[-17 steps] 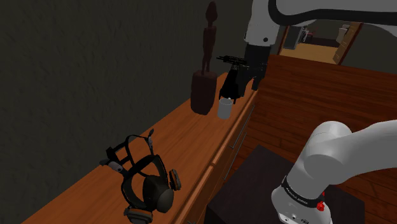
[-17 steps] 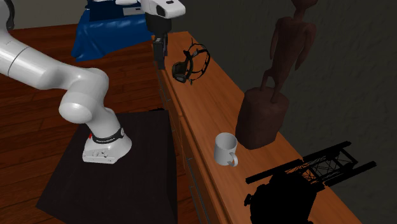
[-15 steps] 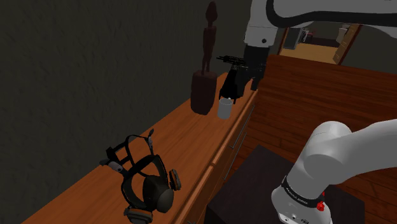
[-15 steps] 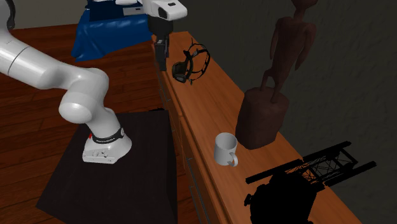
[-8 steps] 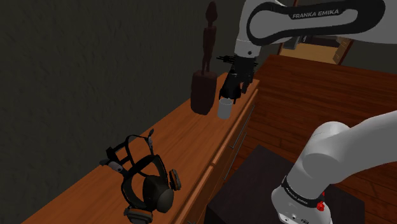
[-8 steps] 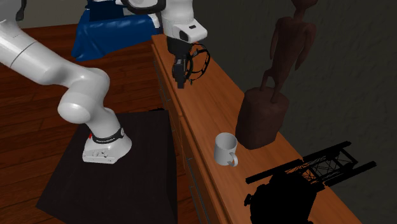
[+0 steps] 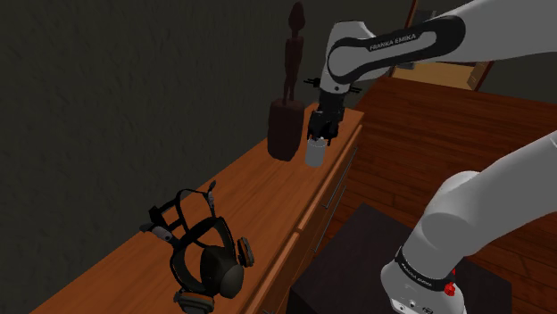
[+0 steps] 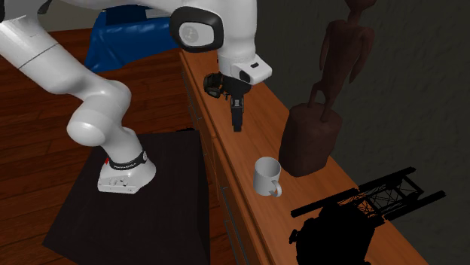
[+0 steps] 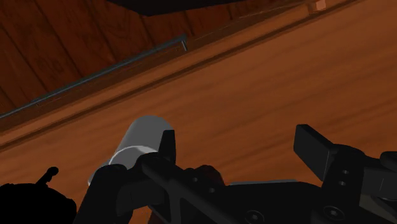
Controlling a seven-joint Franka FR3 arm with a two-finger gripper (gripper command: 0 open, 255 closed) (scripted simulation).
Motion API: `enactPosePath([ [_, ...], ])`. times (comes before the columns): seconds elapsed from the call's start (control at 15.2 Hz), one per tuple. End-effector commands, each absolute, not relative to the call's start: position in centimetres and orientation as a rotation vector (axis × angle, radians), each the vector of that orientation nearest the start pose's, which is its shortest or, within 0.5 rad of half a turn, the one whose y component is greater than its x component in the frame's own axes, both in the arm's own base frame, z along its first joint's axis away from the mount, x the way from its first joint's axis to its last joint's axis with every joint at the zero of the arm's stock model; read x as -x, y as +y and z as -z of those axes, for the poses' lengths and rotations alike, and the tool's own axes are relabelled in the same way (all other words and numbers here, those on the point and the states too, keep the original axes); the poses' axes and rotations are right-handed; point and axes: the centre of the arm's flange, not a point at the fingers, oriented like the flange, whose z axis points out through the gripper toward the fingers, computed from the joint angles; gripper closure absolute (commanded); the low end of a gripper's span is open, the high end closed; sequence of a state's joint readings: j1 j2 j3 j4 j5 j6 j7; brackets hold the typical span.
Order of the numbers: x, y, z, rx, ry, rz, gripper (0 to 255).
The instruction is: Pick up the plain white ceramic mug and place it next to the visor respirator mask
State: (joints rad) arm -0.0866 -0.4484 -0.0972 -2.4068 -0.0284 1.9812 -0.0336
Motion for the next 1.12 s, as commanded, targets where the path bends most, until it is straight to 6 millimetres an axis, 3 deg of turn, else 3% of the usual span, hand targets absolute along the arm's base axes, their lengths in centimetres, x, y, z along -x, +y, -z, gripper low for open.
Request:
enactPosePath([
  [0.0, -42.5, -9.3, -46.3, 3.126, 0.213, 0.054, 0],
  [0.53, -48.5, -14.9, -41.2, 3.140, 0.254, 0.110, 0],
  [1.06, -48.8, -15.0, -37.2, 3.140, 0.254, 0.110, 0],
])
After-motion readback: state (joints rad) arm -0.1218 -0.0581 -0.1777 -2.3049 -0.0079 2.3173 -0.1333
